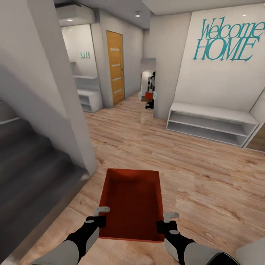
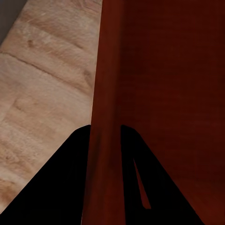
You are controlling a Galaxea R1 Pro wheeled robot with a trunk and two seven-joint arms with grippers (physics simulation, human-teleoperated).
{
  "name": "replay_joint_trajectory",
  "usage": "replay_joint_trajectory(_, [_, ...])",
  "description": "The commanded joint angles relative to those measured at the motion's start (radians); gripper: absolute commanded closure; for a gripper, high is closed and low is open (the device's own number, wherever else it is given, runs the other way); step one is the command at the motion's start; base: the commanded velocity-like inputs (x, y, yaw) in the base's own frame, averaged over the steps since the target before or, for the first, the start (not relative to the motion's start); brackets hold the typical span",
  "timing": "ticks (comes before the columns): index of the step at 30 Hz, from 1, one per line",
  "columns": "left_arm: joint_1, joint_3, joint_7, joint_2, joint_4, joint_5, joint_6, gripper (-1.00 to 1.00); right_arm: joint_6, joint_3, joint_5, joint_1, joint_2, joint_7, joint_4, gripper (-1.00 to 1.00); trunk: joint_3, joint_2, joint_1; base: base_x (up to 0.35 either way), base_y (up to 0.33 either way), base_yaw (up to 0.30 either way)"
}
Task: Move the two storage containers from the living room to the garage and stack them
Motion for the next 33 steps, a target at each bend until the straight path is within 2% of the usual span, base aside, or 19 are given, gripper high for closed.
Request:
replay_joint_trajectory(1, [-0.001, 0.006, 0.018, 0.002, -0.001, -0.009, 0.008, 1.0, -0.007, 0.022, -0.014, -0.001, -0.019, -0.062, 0.001, 1.0, -0.002, -0.002, 0.001, 0.181, 0.0, -0.03])
replay_joint_trajectory(16, [-0.001, 0.006, 0.018, 0.004, -0.002, -0.009, 0.008, 1.0, -0.007, 0.022, -0.015, -0.001, -0.019, -0.062, 0.001, 1.0, -0.002, -0.002, 0.001, 0.309, 0.0, -0.009])
replay_joint_trajectory(33, [0.0, 0.006, 0.018, 0.004, -0.001, -0.008, 0.008, 1.0, -0.007, 0.022, -0.017, -0.001, -0.019, -0.062, 0.001, 1.0, -0.002, -0.002, 0.001, 0.322, 0.0, -0.19])
